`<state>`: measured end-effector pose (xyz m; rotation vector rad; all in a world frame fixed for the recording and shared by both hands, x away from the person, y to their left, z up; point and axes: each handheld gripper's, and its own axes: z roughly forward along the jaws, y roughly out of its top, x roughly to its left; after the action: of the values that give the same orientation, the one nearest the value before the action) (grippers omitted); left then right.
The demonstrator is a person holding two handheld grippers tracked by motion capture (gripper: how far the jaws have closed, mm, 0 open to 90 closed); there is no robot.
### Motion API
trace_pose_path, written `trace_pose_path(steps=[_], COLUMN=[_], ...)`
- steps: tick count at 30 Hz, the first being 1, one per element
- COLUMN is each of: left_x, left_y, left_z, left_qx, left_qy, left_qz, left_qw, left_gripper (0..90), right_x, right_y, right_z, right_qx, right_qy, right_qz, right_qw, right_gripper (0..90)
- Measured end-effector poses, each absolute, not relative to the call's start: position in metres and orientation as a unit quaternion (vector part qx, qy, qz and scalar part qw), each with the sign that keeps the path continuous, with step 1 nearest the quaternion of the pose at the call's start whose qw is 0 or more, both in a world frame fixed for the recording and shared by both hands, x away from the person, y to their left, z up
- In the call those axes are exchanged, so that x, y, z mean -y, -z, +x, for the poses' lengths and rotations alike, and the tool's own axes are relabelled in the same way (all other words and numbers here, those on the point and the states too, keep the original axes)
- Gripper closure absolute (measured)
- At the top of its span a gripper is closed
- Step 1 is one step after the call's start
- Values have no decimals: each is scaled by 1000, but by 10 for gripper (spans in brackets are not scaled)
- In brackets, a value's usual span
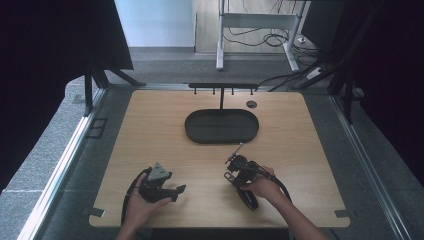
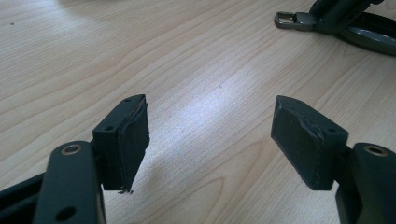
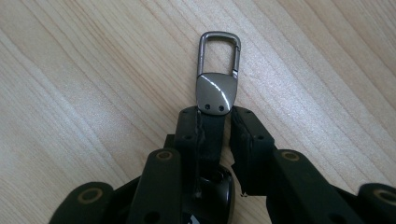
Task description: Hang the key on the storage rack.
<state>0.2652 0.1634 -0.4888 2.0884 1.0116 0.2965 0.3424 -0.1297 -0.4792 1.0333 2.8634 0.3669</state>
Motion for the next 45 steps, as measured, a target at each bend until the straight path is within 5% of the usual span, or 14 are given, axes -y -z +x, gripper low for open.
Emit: trace_pose_path(steps=[45], left_x=[-162], left_y=[492], left_z=[267], left_qx=[-395], left_qy=[-103], left_qz=[829], left_qw=[382], left_gripper=[284], right_x=[141], right_y=[480], right_z=[339], right_qx=[-923], right_qy=[-153], right_qz=[350], right_qw=[44], right_gripper=[803])
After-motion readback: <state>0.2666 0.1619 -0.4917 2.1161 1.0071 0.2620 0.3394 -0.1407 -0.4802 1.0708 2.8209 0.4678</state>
